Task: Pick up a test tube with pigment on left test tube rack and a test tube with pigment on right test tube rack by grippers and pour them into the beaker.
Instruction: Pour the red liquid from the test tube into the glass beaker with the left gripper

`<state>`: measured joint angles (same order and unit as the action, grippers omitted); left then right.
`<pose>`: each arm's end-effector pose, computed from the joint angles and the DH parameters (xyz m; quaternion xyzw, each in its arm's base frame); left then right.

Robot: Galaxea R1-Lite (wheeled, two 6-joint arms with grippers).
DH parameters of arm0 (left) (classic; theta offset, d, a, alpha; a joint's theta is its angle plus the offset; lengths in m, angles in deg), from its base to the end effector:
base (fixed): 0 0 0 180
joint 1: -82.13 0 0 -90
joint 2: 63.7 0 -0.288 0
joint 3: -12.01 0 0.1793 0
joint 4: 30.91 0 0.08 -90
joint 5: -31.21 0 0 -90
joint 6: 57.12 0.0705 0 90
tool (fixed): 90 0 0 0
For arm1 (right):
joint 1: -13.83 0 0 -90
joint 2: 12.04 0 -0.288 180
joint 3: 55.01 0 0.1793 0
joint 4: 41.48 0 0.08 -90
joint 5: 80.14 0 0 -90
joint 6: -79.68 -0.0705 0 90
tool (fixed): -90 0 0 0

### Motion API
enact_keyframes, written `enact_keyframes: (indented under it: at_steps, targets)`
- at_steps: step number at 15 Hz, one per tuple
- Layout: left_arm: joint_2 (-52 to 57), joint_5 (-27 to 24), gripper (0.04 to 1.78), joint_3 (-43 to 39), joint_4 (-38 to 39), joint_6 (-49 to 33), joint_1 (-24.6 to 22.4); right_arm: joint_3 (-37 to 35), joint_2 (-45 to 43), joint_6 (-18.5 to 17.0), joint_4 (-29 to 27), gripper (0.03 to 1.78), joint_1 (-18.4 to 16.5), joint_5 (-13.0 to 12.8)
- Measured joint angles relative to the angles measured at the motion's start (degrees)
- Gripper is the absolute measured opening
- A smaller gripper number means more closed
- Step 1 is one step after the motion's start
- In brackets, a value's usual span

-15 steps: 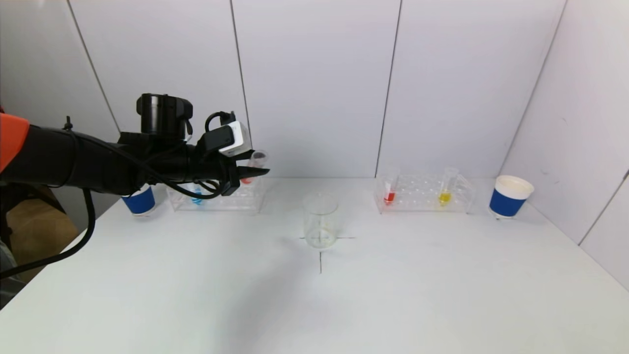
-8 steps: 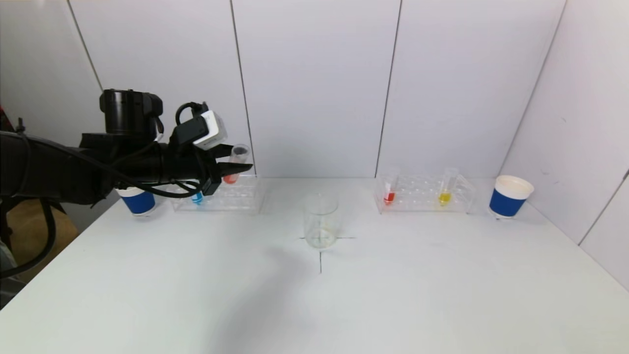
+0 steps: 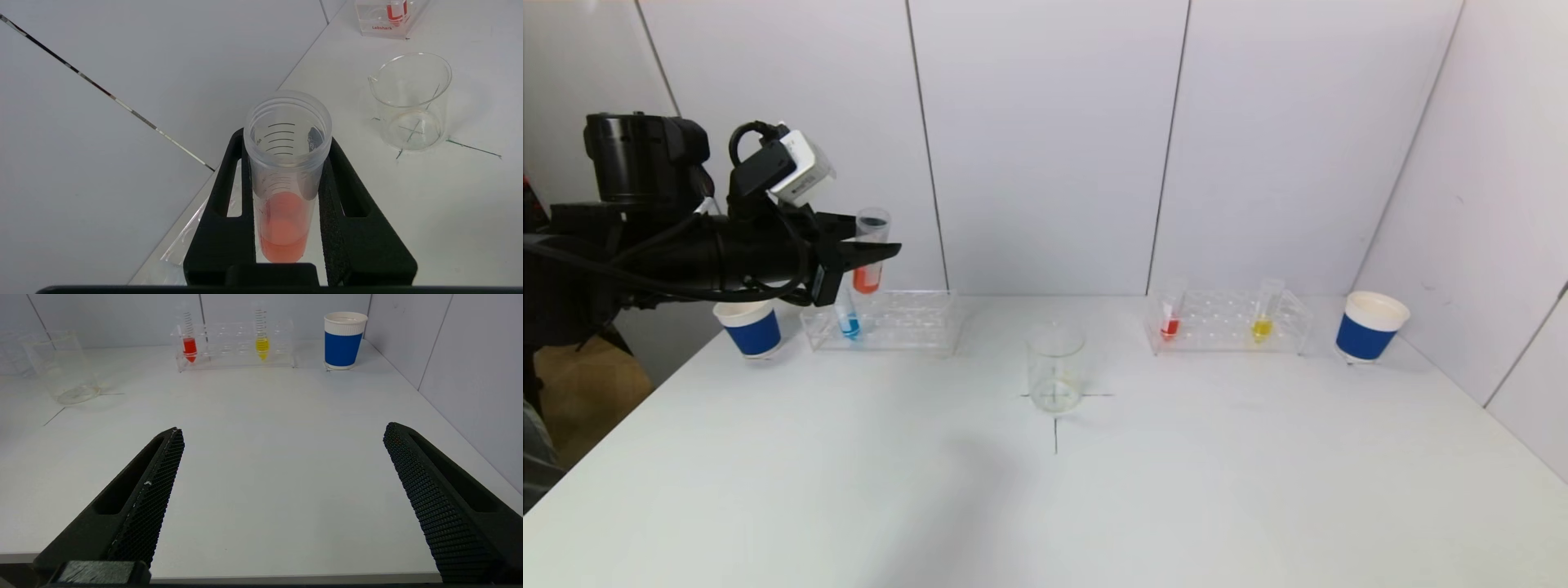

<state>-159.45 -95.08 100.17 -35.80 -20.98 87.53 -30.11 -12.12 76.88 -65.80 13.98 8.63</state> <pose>0.3347 -0.0736 0.2333 0.2606 -0.0101 -0.3688 0.8922 0.0250 -0.0014 0.0771 0.0245 -0.0060 -0.0093 0.9996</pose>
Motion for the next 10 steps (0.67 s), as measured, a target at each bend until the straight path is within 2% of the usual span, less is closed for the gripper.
enact_keyframes:
  at_steps: [5,10]
  targets:
    - [3.4,0.0,0.46,-3.9,0.0,-0.1,-0.2,0.0,0.0,0.0,0.0,1.77,0.0,0.0]
    - [4.1,-0.1,0.46,-3.9,0.0,-1.5,-0.7,0.0,0.0,0.0,0.0,1.77,0.0,0.0]
